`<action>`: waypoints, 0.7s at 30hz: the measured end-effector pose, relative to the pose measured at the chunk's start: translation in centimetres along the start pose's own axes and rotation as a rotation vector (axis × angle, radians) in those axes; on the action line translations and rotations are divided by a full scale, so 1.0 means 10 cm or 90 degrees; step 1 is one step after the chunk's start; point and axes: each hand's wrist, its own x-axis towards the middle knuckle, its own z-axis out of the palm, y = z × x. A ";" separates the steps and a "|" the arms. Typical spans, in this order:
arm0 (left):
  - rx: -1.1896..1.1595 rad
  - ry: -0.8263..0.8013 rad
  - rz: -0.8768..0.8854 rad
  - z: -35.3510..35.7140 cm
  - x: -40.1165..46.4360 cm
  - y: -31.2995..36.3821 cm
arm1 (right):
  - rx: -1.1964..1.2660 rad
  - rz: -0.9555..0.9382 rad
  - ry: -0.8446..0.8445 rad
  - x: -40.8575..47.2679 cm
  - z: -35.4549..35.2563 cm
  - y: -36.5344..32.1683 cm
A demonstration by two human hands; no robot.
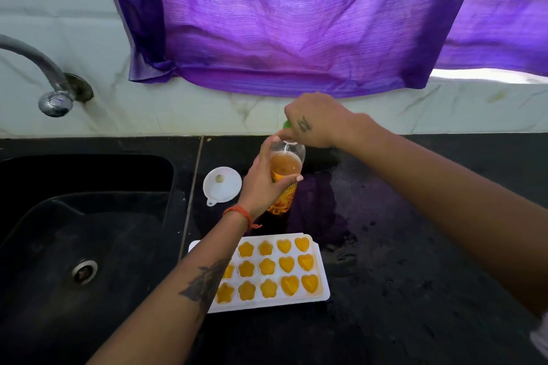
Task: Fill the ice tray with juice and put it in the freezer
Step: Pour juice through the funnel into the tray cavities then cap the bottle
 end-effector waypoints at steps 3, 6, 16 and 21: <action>-0.011 0.006 -0.001 -0.03 -0.01 -0.01 | 0.104 -0.076 -0.068 0.00 -0.03 0.08; -0.004 0.016 -0.003 -0.03 -0.01 -0.02 | 0.081 -0.105 -0.002 -0.02 0.04 0.11; 0.003 0.006 -0.003 -0.03 -0.01 0.00 | 0.148 -0.036 -0.027 -0.04 0.06 0.17; -0.002 0.014 -0.014 -0.02 -0.01 -0.02 | 0.123 -0.097 0.049 -0.07 0.15 0.09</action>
